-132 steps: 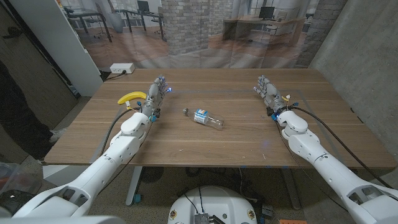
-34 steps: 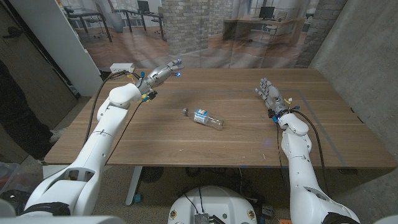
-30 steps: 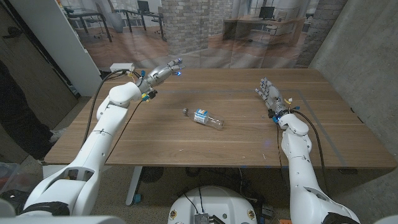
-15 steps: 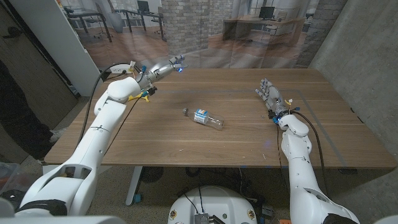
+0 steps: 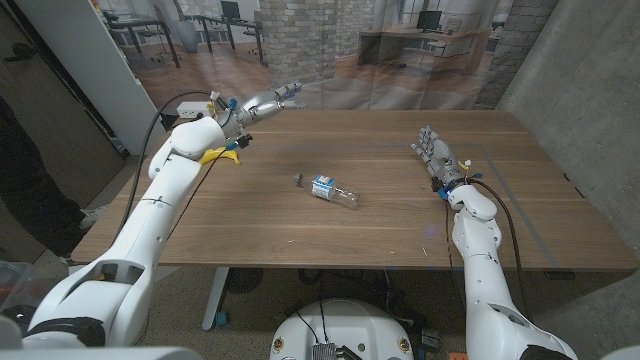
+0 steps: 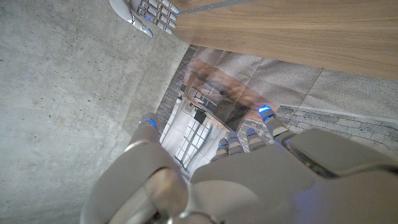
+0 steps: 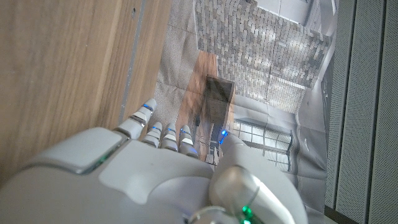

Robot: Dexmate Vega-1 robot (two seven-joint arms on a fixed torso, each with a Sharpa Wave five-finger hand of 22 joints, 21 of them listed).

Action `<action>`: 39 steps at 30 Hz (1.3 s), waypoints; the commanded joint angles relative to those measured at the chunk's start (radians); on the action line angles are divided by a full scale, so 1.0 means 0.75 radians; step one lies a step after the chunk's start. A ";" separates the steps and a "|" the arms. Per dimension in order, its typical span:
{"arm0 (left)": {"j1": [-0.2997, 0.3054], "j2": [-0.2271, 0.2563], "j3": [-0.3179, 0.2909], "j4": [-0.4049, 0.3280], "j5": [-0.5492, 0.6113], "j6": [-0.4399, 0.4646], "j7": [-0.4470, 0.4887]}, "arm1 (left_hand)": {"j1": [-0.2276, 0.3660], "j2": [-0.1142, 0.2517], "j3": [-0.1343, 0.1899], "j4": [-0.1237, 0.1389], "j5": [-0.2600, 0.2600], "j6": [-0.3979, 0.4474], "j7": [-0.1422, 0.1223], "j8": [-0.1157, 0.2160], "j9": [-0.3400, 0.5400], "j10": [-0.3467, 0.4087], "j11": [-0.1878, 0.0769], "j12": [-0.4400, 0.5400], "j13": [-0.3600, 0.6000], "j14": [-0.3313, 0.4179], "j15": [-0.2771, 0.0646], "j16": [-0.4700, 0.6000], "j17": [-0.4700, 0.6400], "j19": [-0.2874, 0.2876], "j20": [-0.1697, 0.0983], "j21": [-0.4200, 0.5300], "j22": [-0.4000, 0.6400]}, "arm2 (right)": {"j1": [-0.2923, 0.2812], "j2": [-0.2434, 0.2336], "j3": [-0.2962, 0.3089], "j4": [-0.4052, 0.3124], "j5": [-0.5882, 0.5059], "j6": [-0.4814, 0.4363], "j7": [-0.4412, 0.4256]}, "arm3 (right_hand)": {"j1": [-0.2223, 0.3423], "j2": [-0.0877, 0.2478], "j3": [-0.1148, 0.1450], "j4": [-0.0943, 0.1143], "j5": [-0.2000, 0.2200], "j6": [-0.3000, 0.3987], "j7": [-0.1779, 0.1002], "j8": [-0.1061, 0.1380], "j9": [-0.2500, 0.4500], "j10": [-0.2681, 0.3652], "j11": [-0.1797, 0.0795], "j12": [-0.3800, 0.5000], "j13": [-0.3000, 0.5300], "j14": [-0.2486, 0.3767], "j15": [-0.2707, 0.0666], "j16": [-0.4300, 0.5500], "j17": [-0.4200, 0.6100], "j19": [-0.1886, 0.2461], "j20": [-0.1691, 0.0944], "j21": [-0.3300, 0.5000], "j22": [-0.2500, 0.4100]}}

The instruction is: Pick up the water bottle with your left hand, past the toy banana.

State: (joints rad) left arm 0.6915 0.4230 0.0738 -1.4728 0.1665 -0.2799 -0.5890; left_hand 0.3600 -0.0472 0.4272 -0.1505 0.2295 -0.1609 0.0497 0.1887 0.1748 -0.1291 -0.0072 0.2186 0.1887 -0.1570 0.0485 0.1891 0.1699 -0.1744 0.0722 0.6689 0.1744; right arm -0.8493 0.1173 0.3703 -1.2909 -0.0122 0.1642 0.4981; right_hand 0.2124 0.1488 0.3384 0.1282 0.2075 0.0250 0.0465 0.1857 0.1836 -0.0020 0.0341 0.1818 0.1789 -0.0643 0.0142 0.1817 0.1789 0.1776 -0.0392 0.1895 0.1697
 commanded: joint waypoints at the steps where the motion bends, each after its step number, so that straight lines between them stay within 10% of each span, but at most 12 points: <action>1: -0.023 0.015 0.013 -0.023 0.028 -0.042 -0.031 | 0.025 -0.005 0.001 -0.009 0.009 -0.007 0.007 0.007 0.003 0.010 0.002 0.009 0.005 0.008 0.000 0.010 0.004 -0.072 -0.003 -0.006 0.007 | -0.011 0.005 0.001 -0.014 0.002 -0.002 -0.006 | -0.012 0.001 0.011 0.003 -0.003 0.007 0.013 0.008 0.003 0.001 0.016 0.011 0.005 -0.006 0.003 0.009 0.005 0.011 0.008 0.009 0.004; 39: -0.087 0.063 0.053 -0.094 0.089 -0.087 -0.149 | 0.137 -0.056 -0.018 -0.029 0.048 0.021 0.006 0.013 0.004 0.051 0.003 0.017 0.009 0.048 -0.007 0.010 0.004 -0.035 0.000 -0.027 0.007 | -0.007 0.004 0.000 -0.001 0.025 0.042 -0.009 | -0.016 -0.005 0.016 -0.003 -0.004 0.012 0.018 0.009 0.003 0.007 0.019 0.012 0.005 0.002 0.005 0.010 0.003 0.020 0.011 0.012 0.004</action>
State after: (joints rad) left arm 0.6401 0.4599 0.1032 -1.5268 0.2219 -0.3381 -0.6695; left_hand 0.4484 -0.0894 0.4107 -0.1669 0.2603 -0.1481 0.0552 0.1925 0.1746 -0.0964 -0.0042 0.2227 0.1935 -0.1266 0.0401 0.1891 0.1698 -0.1740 0.0718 0.6539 0.1744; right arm -0.8568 0.1201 0.3709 -1.2985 0.0014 0.1890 0.4945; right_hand 0.2085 0.1449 0.3425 0.1242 0.2074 0.0326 0.0540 0.1856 0.1836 0.0034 0.0395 0.1818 0.1788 -0.0643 0.0142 0.1817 0.1789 0.1848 -0.0321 0.1895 0.1697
